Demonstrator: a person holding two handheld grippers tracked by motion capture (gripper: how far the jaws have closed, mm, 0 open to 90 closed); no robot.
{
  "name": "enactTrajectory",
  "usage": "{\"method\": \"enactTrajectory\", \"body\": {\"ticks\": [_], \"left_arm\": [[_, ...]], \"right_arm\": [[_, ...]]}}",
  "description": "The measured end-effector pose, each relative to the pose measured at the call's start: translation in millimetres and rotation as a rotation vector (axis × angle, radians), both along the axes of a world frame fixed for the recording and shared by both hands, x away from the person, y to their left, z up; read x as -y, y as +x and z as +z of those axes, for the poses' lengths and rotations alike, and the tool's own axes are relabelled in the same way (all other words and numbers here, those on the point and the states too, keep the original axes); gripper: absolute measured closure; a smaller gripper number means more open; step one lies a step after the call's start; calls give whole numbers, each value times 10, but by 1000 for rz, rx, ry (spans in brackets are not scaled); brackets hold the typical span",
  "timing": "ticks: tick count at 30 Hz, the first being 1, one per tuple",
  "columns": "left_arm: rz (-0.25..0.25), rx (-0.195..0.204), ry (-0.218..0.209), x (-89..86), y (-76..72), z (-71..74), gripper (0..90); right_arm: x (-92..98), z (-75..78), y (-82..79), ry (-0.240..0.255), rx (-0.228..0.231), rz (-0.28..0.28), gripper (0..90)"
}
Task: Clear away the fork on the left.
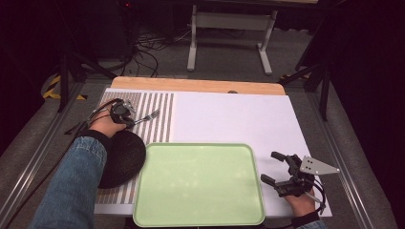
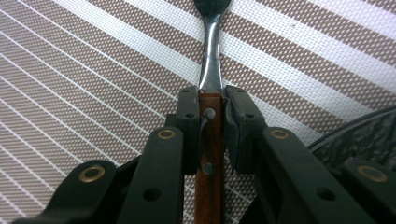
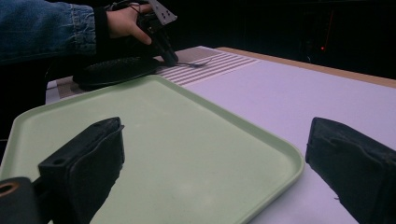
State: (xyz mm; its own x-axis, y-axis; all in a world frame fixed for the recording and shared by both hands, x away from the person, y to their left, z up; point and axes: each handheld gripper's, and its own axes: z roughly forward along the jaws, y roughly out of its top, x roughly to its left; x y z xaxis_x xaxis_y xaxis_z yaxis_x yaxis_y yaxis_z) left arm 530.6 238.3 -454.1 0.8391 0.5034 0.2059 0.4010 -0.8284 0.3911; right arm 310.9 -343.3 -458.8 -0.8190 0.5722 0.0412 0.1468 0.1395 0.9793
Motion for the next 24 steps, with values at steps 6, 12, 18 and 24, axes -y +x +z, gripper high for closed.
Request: {"method": "enactTrajectory", "body": {"ticks": [6,12,18,24], "left_arm": [[22,8,12,17,2,33,776],[46,40,13,-16,-4,106,776],[53,53,-13,-18,-15,212,776],[57,57,-20,1,-46,313,776]], "right_arm": [[-2,-1,2,3,1,3,51],[1,2,-2,5,4,4,51],[-5,-1,0,3,2,6,51],[-11,-5,4,0,-1,8,51]]}}
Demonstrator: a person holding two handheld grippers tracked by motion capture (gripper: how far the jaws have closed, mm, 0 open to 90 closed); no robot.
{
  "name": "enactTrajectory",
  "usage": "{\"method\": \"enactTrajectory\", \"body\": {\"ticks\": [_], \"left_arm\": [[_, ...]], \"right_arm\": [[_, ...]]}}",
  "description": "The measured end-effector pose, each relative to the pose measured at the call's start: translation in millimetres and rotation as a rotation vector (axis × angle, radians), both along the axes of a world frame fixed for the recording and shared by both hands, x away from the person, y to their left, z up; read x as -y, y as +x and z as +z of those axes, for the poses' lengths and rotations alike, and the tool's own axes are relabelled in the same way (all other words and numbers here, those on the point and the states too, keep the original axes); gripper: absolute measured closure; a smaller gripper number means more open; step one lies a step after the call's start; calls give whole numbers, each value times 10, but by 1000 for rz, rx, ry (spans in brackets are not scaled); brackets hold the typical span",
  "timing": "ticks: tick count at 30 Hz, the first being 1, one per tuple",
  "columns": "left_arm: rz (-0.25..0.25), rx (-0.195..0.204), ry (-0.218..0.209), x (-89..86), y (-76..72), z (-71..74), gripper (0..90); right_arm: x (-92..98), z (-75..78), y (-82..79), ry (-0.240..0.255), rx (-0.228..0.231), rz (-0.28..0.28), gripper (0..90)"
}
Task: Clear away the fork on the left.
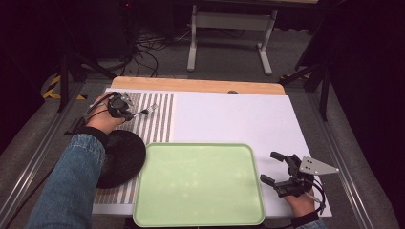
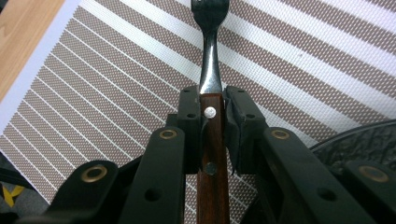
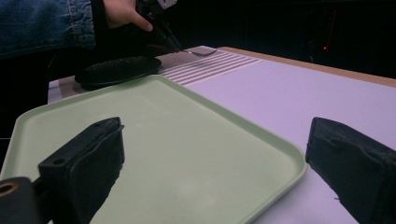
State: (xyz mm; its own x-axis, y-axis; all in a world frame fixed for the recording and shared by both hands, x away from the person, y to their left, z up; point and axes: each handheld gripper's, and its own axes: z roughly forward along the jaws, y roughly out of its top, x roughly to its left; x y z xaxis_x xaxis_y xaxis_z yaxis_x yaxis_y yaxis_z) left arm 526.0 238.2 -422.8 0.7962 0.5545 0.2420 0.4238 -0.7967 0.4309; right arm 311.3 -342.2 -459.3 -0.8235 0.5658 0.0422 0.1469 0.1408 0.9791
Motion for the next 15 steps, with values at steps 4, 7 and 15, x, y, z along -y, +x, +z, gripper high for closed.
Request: {"method": "enactTrajectory", "body": {"ticks": [4,7,15], "left_arm": [[0,4,-21,9,-18,47,776],[8,-4,-54,19,-34,88,776],[44,-37,-120,25,-76,179,776]], "right_arm": [[4,2,-2,2,1,-2,51],[1,-1,2,0,-3,0,51],[1,0,1,-1,-1,-3,51]]}}
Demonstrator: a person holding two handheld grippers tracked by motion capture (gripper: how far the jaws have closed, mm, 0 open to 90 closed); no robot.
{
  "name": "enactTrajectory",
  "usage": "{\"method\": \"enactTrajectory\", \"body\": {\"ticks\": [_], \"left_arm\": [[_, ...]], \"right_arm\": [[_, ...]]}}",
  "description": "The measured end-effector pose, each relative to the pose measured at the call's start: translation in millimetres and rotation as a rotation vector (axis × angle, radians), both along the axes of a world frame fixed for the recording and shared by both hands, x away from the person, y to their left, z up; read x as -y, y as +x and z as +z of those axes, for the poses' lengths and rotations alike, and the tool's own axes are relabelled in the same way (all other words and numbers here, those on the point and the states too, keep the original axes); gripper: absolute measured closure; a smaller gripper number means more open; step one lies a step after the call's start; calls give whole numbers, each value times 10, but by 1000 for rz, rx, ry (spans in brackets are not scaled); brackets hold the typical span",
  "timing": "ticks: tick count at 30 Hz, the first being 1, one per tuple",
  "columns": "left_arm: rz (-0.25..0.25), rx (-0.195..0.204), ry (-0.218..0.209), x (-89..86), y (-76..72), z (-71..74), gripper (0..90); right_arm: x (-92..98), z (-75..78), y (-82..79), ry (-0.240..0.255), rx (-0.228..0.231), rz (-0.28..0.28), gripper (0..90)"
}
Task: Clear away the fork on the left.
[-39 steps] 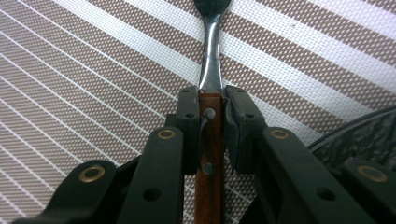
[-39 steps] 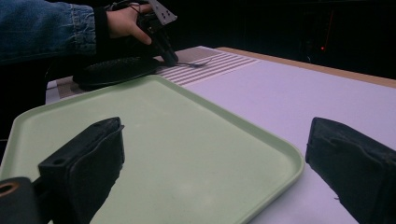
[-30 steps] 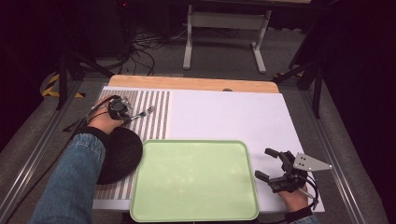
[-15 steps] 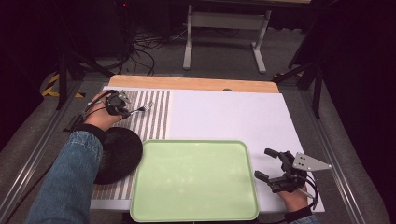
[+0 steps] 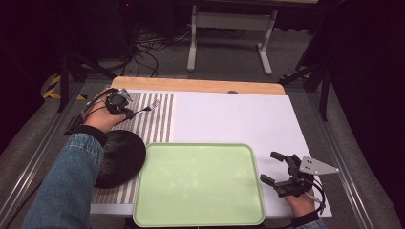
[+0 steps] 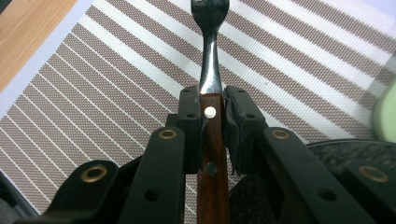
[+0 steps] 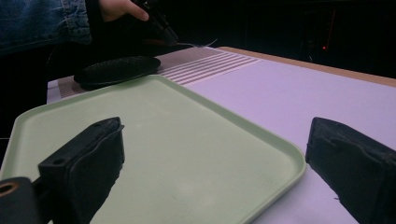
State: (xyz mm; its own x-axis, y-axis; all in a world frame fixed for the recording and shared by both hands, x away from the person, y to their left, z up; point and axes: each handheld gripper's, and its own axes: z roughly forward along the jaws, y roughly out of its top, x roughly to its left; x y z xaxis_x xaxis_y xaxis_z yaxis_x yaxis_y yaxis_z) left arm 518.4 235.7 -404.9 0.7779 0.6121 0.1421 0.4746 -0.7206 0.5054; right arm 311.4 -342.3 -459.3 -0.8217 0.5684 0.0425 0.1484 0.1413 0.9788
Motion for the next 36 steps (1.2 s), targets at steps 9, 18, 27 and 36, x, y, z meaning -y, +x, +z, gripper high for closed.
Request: {"method": "enactTrajectory", "body": {"ticks": [9,18,27,36], "left_arm": [[62,-87,-82,-8,-69,101,777],[87,-123,-142,23,-190,180,776],[95,-126,-201,143,-416,299,776],[105,-136,-262,231,-674,353,776]], "right_arm": [[-1,1,0,-1,1,0,51],[-3,3,-2,-2,2,-1,51],[-5,1,3,-1,-1,-4,51],[-2,3,4,0,0,-6,51]]}}
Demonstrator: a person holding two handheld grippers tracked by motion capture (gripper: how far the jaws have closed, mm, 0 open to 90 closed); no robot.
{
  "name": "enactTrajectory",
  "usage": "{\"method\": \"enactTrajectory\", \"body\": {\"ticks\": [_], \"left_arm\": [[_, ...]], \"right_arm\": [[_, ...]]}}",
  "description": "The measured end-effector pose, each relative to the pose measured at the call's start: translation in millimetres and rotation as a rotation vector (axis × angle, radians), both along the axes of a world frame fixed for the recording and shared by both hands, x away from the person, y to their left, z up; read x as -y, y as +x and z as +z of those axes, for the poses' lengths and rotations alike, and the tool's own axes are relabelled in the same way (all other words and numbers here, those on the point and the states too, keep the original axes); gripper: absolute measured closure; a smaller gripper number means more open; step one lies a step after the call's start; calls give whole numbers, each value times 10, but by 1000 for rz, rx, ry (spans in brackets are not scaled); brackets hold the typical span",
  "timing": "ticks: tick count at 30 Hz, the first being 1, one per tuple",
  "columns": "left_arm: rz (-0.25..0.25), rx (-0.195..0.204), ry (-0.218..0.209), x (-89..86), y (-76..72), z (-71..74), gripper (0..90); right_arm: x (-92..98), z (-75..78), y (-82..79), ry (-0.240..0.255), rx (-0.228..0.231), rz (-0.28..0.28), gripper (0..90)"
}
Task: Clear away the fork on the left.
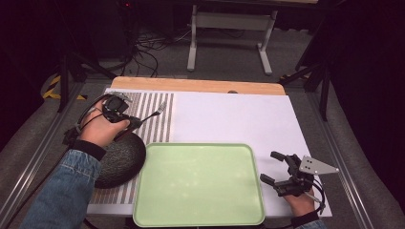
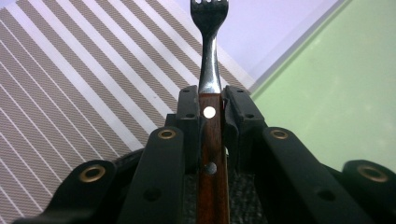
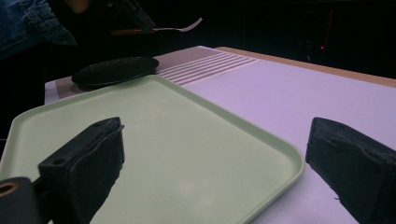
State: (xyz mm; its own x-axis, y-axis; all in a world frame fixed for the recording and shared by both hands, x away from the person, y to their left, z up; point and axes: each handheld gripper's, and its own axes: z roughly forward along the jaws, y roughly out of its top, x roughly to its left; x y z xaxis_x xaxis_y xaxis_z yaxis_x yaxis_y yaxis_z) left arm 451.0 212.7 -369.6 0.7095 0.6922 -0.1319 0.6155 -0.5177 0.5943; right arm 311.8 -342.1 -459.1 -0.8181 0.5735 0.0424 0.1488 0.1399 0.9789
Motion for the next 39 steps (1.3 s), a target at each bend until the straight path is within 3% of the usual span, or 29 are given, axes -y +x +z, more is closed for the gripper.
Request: {"method": "enactTrajectory", "body": {"ticks": [7,11,25,39], "left_arm": [[-18,13,-37,71,-211,20,776],[-23,5,-79,97,-362,-27,776],[-56,-6,-151,185,-717,-190,776],[-109,-20,-184,347,-967,-332,776]], "right_arm": [[-4,1,0,-1,-1,-1,50],[-5,2,-3,-1,1,-1,51],[-19,-2,2,-8,-1,1,51],[-25,-3,2,-11,-3,4,51]]}}
